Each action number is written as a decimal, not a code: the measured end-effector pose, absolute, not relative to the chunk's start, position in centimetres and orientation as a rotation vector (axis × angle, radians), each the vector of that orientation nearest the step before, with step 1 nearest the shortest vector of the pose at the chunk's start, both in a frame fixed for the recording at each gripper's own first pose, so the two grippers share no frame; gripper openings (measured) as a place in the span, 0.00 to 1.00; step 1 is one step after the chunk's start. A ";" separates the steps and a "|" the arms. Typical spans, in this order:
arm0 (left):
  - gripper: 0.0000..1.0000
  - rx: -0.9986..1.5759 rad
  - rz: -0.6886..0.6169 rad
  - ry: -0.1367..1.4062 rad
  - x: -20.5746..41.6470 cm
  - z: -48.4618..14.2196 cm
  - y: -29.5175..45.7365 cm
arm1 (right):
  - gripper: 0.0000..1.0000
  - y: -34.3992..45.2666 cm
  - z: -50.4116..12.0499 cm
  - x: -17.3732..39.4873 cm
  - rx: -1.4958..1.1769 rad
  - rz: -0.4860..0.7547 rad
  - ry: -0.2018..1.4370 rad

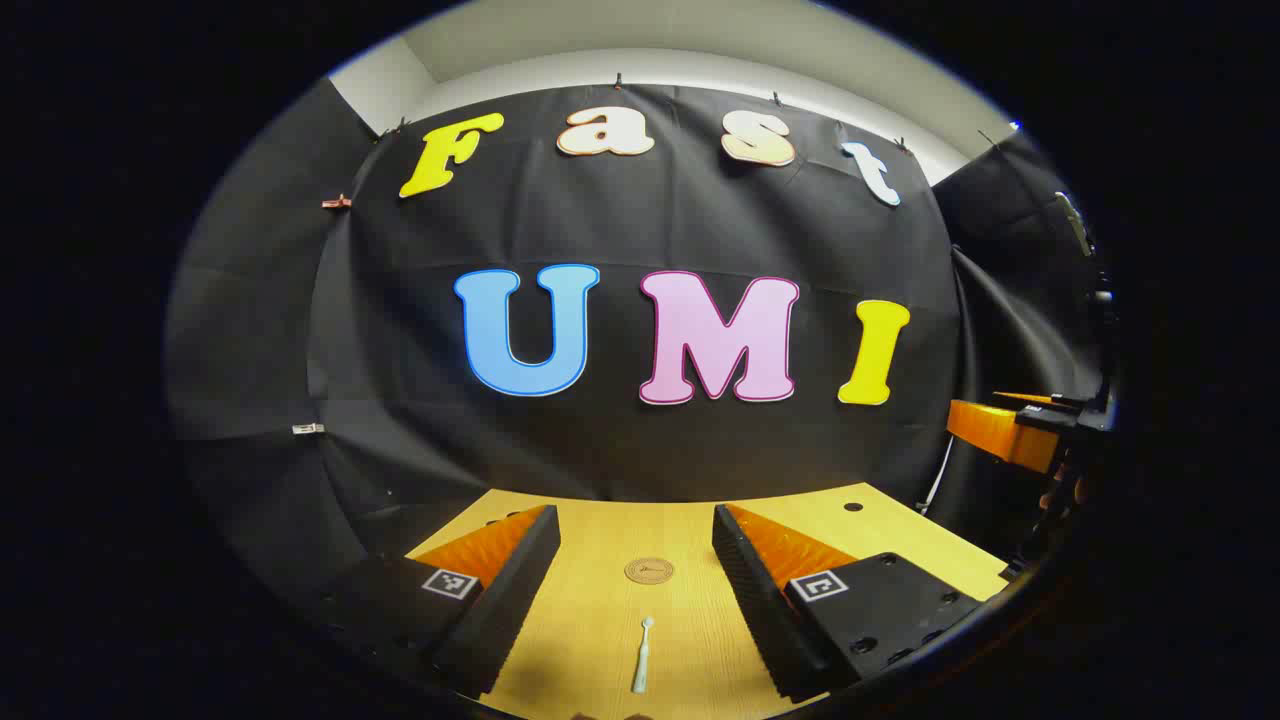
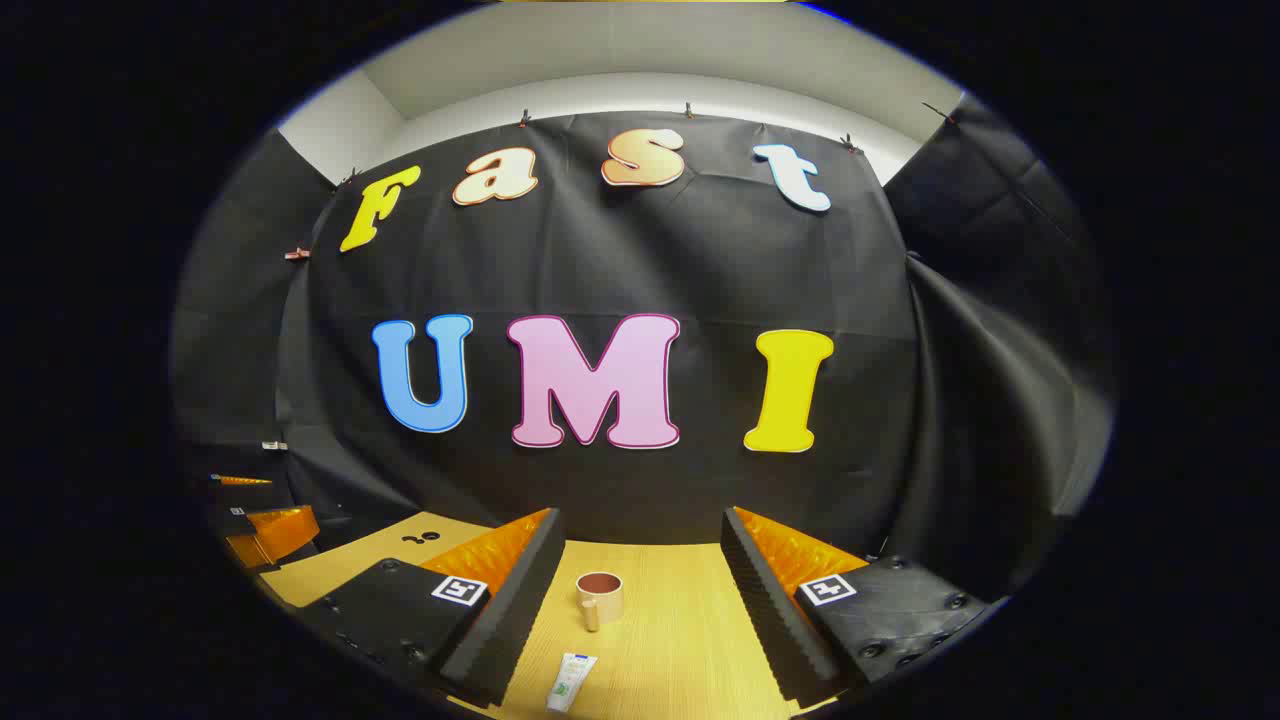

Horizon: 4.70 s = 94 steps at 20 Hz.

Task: Put the toothbrush and toothpaste on the desktop into the cup, then pick up the cup and place it on the coaster on the desktop.

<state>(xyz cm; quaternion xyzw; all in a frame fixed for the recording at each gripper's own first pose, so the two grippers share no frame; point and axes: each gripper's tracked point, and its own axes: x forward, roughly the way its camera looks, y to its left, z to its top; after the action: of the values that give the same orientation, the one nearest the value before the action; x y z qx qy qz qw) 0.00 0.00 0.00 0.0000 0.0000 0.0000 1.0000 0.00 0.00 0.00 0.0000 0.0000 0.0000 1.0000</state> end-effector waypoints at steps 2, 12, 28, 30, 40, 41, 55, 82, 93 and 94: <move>0.98 0.004 -0.003 0.000 0.3 -0.1 0.0 | 0.97 0.7 -0.4 0.4 0.016 0.018 0.010; 0.98 0.016 -0.021 0.019 0.4 -0.5 0.4 | 0.97 2.5 -1.8 0.9 -0.003 0.047 0.048; 0.98 -0.009 0.009 0.029 -0.1 -1.4 0.3 | 0.97 5.5 -4.6 5.3 -0.050 0.154 0.161; 0.98 -0.018 0.019 0.031 -0.3 -1.6 0.4 | 0.97 6.1 -5.7 6.2 -0.055 0.169 0.194; 0.98 -0.062 0.101 0.099 -1.5 -4.5 2.2 | 0.97 9.6 -16.0 8.8 -0.031 0.249 0.489; 0.97 -0.065 0.115 0.106 -1.5 -4.7 2.7 | 0.97 9.6 -17.7 8.7 -0.013 0.249 0.539; 0.98 -0.063 0.283 0.284 -2.0 -10.2 6.2 | 0.99 10.2 -34.8 5.7 -0.014 0.246 1.031; 0.98 -0.068 0.199 0.352 -1.6 -13.3 4.8 | 0.38 10.4 -41.0 2.4 -0.097 0.186 1.301; 0.97 -0.106 -0.010 0.652 5.0 -22.2 1.4 | 0.39 7.3 -37.0 1.7 0.061 0.207 1.236; 0.97 -0.099 -0.022 0.691 5.7 -23.4 1.2 | 0.34 6.9 -36.2 1.8 0.069 0.208 1.210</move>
<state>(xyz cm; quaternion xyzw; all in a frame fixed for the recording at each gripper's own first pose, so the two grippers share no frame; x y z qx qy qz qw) 5.68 1.16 -23.38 -0.0487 0.3385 -0.0110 0.9397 1.75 6.88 -36.23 0.0323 0.5678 0.0974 0.8167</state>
